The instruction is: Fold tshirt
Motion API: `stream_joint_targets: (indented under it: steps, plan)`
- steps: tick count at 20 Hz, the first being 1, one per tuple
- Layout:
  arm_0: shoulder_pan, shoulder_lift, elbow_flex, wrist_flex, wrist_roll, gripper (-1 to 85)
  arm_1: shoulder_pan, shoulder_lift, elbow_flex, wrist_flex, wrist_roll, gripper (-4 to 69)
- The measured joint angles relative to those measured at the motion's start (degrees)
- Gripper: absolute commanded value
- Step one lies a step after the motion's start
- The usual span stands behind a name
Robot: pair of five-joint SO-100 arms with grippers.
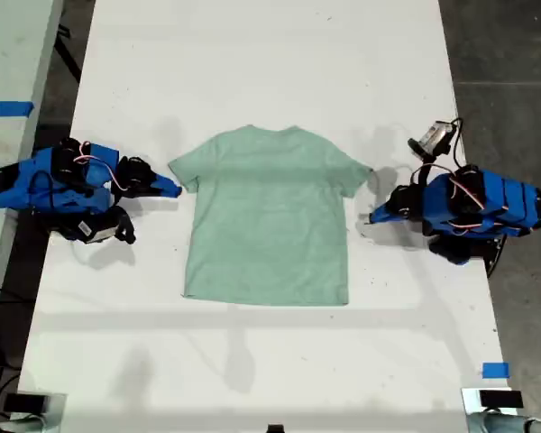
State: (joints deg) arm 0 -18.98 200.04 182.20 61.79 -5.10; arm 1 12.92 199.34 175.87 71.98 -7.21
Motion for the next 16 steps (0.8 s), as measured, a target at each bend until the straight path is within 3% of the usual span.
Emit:
stream_joint_targets:
  steps: [7,11,16]
  plan:
    - [-2.4,0.0,-4.2,1.5,-0.5,0.1,-1.1,-4.5,-12.1,4.0,-2.5,-1.0]
    - [-5.8,-15.2,-19.4,2.3,2.6,0.1,6.2,-28.0,-32.1,4.4,-13.3,-1.0]
    - [-13.7,-49.6,-49.9,13.6,13.7,0.1,19.2,-56.2,-59.4,12.2,-30.1,-1.0]
